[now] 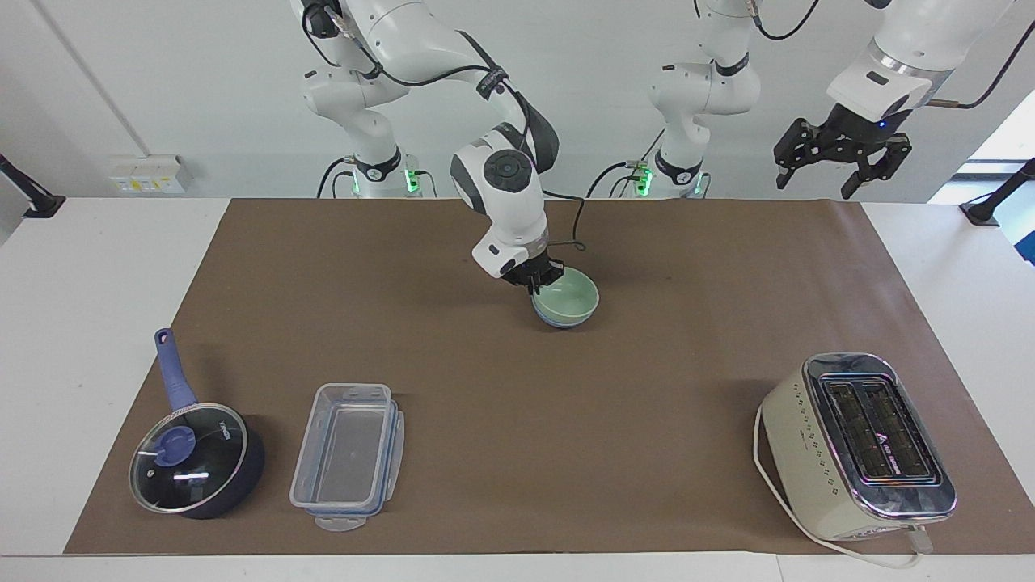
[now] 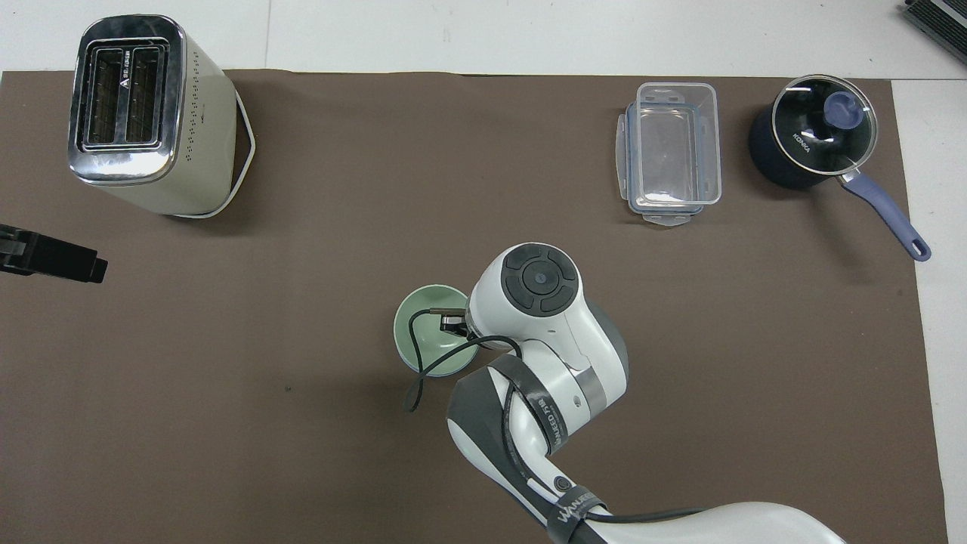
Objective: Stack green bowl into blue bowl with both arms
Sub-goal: 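Open the right gripper and draw it back from the stacked bowls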
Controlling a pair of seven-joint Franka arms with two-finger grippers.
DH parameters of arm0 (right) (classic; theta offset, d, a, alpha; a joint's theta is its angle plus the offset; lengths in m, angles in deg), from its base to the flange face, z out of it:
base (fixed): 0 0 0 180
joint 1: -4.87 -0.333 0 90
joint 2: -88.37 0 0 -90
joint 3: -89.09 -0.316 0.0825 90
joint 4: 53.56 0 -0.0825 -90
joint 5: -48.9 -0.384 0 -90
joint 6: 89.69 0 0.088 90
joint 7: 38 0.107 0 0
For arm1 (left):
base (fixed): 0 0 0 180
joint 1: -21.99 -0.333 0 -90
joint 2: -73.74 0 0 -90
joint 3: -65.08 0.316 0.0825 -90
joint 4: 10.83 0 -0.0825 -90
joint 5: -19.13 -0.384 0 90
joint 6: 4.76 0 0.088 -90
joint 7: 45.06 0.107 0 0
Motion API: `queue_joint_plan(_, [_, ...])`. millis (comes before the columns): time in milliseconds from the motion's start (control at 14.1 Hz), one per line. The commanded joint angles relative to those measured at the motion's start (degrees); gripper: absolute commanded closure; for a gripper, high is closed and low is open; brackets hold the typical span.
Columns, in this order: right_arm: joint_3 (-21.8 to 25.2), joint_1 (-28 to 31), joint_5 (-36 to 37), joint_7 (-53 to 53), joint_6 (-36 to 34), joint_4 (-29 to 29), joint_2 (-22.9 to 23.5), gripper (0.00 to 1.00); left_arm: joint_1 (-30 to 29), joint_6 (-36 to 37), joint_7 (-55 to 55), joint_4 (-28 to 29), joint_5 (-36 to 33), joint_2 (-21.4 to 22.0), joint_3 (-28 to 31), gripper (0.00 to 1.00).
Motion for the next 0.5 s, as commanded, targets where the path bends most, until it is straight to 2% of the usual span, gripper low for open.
queue_joint_plan(0, [-0.30, 0.57, -0.02, -0.46, 1.06, 0.37, 0.08, 0.43, 0.03, 0.06, 0.53, 1.21, -0.52, 1.08, -0.11, 0.00])
queue_joint_plan(71, [-0.21, 0.57, 0.16, -0.46, 0.79, 0.29, -0.01, 0.28, -0.06, 0.06, 0.44, 1.21, -0.52, 1.08, -0.11, 0.00])
queue_joint_plan(142, [-0.21, 0.49, 0.33, -0.46, 0.53, 0.29, -0.18, 0.00, -0.24, 0.06, 0.27, 1.21, -0.52, 1.08, -0.11, 0.00])
queue_joint_plan(426, [0.32, 2.23, 2.17, -0.55, -0.35, 0.37, -4.21, 0.00, -0.50, 0.24, 0.01, 1.21, -0.43, 1.16, -0.11, 0.00])
